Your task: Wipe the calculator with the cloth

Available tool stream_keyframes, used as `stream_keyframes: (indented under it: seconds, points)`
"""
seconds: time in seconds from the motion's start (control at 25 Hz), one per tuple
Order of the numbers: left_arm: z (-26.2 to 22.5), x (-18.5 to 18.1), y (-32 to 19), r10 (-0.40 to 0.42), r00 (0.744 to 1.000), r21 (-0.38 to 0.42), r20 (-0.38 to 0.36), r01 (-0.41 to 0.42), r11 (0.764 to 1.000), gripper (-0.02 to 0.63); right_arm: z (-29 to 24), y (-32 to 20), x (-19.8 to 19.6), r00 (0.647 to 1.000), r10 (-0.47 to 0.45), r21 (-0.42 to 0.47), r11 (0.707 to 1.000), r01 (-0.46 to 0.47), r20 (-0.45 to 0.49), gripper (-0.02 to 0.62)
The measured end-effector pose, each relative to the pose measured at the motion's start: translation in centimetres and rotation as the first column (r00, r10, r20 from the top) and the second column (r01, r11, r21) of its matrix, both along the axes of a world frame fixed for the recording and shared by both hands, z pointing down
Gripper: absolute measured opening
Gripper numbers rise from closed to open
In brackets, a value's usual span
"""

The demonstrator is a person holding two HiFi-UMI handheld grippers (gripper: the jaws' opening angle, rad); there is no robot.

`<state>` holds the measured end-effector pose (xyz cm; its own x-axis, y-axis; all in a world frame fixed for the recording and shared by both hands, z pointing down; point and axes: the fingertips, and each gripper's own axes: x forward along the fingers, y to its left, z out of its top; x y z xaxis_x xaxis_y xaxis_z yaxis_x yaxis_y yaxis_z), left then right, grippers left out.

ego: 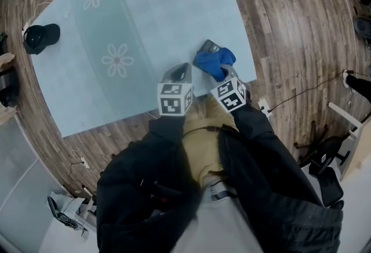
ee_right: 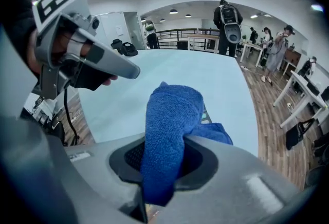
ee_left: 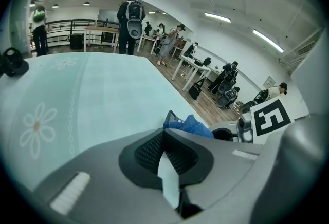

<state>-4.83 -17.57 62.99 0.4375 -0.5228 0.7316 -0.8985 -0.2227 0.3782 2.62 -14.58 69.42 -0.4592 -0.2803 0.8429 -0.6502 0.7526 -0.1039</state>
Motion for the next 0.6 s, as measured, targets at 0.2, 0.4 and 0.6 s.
stream_keyframes:
  seconds: [0.2, 0.4, 0.6]
  points:
    - [-0.4, -0.4, -0.3, -0.016, 1.000, 0.008, 0.006, 0.015, 1.000, -0.002, -0.2, 2.3, -1.0, 0.998, -0.053, -0.049, 0.997, 0.055, 0.037, 0.093]
    - [-0.5, -0.5, -0.4, -0.027, 1.000, 0.013, 0.010, 0.027, 1.000, -0.002, -1.7, 4.3, -0.9, 0.992, -0.041, -0.100, 0.994, 0.053, 0.115, 0.094]
    - [-0.5, -0.4, -0.4, -0.031, 0.999, 0.013, 0.009, 0.031, 0.999, -0.002, -5.5, 2.4, 1.8, 0.981, 0.068, -0.063, 0.996, -0.058, 0.184, 0.094]
